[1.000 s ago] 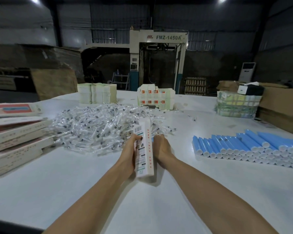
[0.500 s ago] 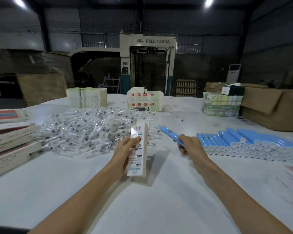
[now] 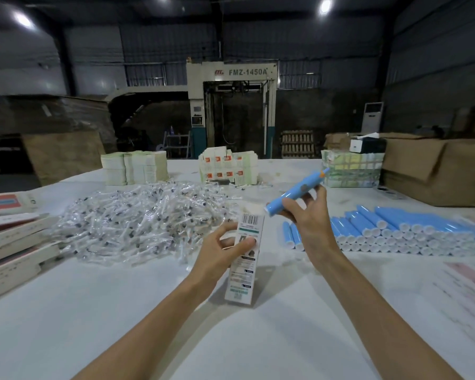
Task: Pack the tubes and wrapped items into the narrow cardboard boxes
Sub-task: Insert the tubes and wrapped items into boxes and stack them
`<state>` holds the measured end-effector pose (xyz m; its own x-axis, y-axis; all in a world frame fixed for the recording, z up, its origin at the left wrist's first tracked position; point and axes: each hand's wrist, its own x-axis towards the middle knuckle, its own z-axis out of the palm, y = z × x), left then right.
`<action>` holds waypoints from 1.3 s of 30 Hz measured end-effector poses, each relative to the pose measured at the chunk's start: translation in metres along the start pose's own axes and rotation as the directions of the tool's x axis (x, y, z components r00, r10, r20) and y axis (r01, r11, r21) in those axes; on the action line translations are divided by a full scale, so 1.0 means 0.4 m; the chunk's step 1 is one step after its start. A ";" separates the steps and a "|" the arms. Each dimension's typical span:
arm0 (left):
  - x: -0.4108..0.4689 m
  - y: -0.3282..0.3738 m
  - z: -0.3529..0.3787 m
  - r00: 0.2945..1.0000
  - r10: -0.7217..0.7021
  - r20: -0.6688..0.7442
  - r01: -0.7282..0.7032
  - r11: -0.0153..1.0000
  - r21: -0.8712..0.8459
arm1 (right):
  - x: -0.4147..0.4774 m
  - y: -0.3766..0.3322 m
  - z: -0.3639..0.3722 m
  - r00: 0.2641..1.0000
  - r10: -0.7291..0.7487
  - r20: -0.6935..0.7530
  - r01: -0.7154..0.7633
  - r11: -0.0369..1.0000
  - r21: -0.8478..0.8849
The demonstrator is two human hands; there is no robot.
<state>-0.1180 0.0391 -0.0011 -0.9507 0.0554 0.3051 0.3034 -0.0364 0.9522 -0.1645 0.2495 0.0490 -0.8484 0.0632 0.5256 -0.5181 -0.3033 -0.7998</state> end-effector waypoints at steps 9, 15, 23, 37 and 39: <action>-0.003 -0.004 0.004 0.997 0.070 0.018 -0.069 0.997 -0.018 | 0.067 -0.053 0.065 0.995 -0.024 0.100 0.049 0.965 -0.257; -0.010 -0.004 0.003 0.996 0.072 0.050 -0.072 0.997 -0.014 | 0.060 -0.044 0.062 0.987 0.087 0.133 -0.008 0.864 -0.504; -0.019 0.000 0.002 0.995 0.092 0.034 -0.092 0.996 -0.006 | 0.058 -0.059 0.090 0.966 0.171 0.194 -0.025 0.808 -0.589; -0.016 -0.008 -0.003 0.996 0.087 0.012 -0.087 0.996 -0.016 | 0.030 -0.072 0.077 0.941 0.126 0.314 0.119 0.745 -0.656; -0.016 -0.008 -0.004 0.996 0.088 0.005 -0.087 0.996 -0.012 | 0.019 -0.056 0.075 0.945 0.077 0.318 0.153 0.755 -0.638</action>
<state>-0.1131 0.0375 -0.0062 -0.9202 0.0565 0.3874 0.3847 -0.0532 0.9215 -0.1559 0.2285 0.0796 -0.8070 -0.2654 0.5276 -0.5904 0.3876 -0.7080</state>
